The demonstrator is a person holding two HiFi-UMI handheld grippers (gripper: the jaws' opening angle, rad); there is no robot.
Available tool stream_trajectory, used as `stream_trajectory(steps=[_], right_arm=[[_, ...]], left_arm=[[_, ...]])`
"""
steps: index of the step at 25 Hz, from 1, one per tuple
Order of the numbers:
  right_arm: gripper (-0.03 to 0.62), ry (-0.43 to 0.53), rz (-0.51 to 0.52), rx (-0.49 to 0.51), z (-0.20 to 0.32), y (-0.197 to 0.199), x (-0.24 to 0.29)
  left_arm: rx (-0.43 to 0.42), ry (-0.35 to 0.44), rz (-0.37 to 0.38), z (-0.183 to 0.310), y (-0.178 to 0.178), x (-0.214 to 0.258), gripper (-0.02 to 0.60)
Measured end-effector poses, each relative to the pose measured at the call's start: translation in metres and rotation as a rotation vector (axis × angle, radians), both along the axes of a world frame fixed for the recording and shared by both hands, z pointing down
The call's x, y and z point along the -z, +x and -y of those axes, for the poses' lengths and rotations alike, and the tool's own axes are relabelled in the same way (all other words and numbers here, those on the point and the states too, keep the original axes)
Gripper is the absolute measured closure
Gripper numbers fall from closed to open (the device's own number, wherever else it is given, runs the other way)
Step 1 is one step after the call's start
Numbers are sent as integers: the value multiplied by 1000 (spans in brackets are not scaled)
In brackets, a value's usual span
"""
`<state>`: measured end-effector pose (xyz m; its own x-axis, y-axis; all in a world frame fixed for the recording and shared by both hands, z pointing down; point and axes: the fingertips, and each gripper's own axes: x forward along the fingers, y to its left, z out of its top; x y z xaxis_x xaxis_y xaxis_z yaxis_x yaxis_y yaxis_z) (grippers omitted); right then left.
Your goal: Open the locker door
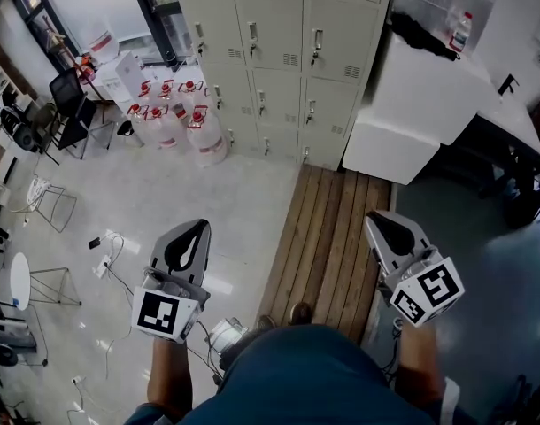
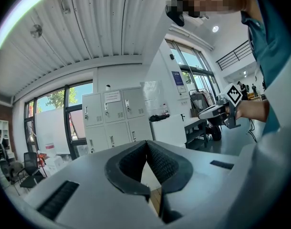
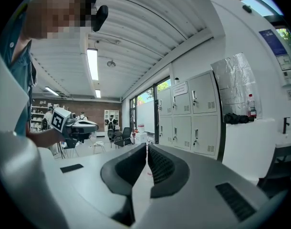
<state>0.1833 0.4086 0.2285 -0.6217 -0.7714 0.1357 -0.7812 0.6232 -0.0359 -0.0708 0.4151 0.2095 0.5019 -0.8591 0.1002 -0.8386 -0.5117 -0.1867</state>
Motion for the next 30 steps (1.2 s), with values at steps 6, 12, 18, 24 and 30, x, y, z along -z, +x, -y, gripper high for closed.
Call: stream_trajectory(steps=[6,12,18,24,30], right_arm=[[557,-5,9,6,21,30,-10],[557,-22,46,-38,37,62,-24],[557,-31,27,-103,59,79,-36],[557,-19,-14,-136,91,74,-27],[557,-35,-35,-150,127,56,-30]], left_arm=[[15,-19,23,14,30,0,565],[-7,-30,56,39,52,2,565],[-72,-26,42,83,71,-6,565],[-113,-9,17,132,69,-1,565],[-145,-22,1,176,58,-10,565]])
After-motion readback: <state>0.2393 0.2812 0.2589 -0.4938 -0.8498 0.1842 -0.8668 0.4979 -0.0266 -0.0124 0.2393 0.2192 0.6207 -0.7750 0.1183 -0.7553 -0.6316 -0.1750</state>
